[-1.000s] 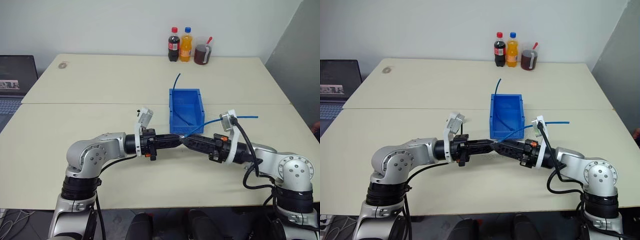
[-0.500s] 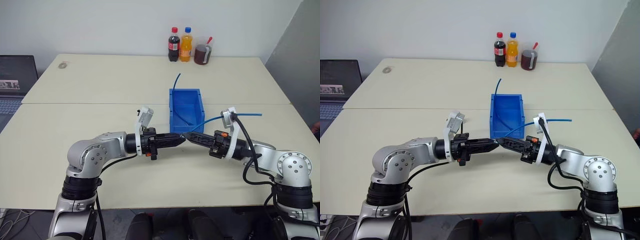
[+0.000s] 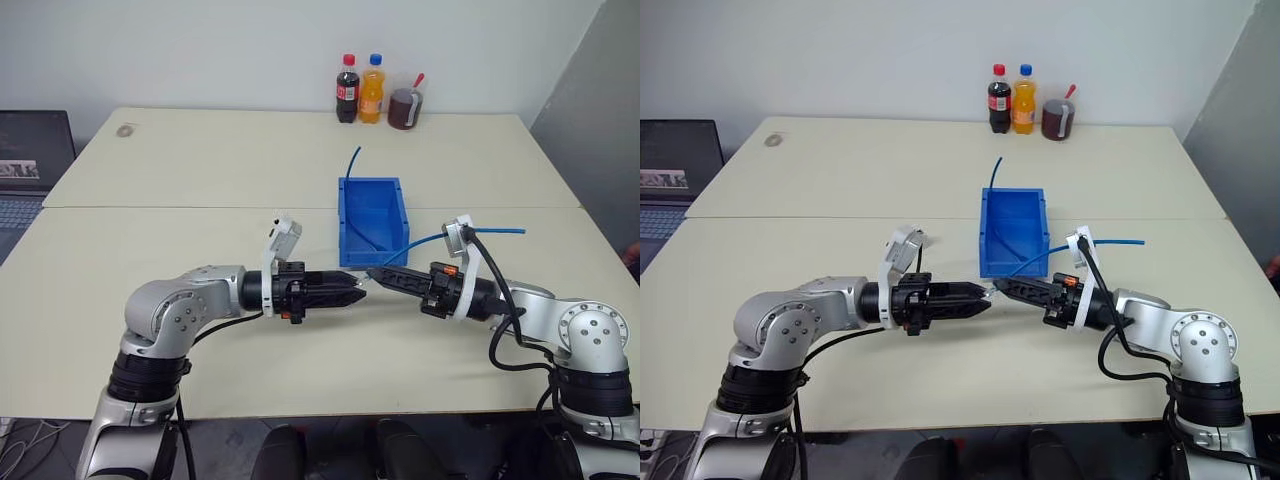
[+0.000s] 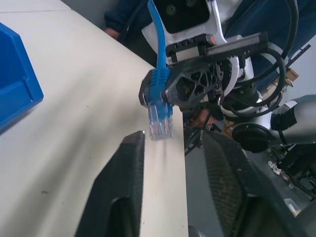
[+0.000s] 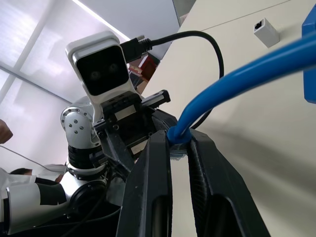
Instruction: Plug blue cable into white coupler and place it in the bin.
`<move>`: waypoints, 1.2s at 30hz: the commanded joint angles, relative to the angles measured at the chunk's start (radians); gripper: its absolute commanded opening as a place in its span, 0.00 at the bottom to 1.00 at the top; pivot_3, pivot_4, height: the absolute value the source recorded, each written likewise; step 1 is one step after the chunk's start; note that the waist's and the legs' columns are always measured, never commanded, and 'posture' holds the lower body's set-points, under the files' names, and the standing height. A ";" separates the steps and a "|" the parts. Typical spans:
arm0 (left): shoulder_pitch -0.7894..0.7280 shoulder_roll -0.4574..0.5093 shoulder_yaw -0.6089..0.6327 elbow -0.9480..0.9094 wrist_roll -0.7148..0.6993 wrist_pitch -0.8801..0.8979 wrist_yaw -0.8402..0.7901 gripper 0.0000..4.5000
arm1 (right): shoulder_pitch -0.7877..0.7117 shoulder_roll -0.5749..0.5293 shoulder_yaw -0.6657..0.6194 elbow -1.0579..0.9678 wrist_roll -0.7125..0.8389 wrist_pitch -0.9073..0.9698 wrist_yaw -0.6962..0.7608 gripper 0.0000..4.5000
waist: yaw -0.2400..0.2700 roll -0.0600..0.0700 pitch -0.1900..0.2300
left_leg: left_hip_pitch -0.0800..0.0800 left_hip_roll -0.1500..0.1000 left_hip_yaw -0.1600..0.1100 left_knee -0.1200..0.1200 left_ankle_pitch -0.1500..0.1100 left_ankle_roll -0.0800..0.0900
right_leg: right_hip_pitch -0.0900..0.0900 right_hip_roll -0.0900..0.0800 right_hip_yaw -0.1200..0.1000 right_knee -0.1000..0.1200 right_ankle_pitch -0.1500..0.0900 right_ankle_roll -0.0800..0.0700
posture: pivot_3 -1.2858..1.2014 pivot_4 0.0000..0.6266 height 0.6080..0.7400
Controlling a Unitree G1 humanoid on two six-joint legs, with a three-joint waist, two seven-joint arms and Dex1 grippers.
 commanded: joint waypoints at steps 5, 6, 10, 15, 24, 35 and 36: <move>0.006 0.068 0.071 0.031 0.186 -0.229 0.084 0.78 | -0.030 -0.017 -0.005 0.012 -0.079 -0.050 0.061 0.04 | 0.004 0.000 0.000 | 0.000 0.000 0.000 0.000 0.000 0.000 | 0.000 0.000 0.000 0.000 0.000 0.000 | 0.52 0.24 1.00; 0.016 0.067 0.084 0.030 0.213 -0.251 0.120 0.83 | -0.029 -0.018 -0.006 0.011 -0.089 -0.053 0.067 0.04 | 0.005 0.000 0.000 | 0.000 0.000 0.001 0.000 0.000 0.000 | 0.000 0.000 0.000 0.000 0.000 0.000 | 0.52 0.24 1.00; 0.157 0.044 0.170 -0.051 0.320 -0.316 0.320 0.97 | -0.012 -0.026 -0.022 0.003 -0.106 -0.061 0.082 0.04 | 0.000 0.000 0.000 | 0.000 0.001 0.000 -0.001 0.000 0.000 | -0.001 0.000 0.002 -0.001 0.001 -0.002 | 0.52 0.24 1.00; 0.233 0.083 0.154 -0.002 0.465 -0.461 0.366 0.97 | -0.010 -0.009 -0.011 0.024 -0.152 -0.087 0.091 0.04 | 0.007 -0.001 0.000 | -0.001 0.001 -0.001 0.000 0.000 0.000 | -0.001 -0.001 0.003 -0.001 0.002 -0.003 | 0.52 0.24 1.00; 0.004 0.106 0.079 0.529 0.615 -0.775 0.224 0.97 | -0.038 0.022 -0.008 0.047 -0.211 -0.106 0.096 0.04 | 0.012 -0.001 0.001 | -0.001 0.000 0.001 0.000 0.000 0.000 | -0.001 -0.001 0.000 -0.001 0.002 -0.003 | 0.52 0.24 1.00; -0.351 0.051 0.018 1.241 0.734 -1.120 0.003 0.97 | 0.002 -0.006 -0.051 0.000 -0.216 -0.092 0.069 0.04 | 0.010 -0.002 0.001 | -0.007 0.000 -0.001 0.000 0.000 0.000 | -0.005 -0.001 -0.004 -0.001 0.003 -0.004 | 0.52 0.24 1.00; -0.369 0.045 0.016 1.273 0.743 -1.134 -0.006 0.97 | 0.006 -0.008 -0.052 -0.005 -0.216 -0.091 0.067 0.04 | 0.010 -0.002 0.001 | -0.007 0.000 -0.001 0.000 0.000 0.000 | -0.005 -0.001 -0.004 -0.001 0.003 -0.004 | 0.52 0.24 1.00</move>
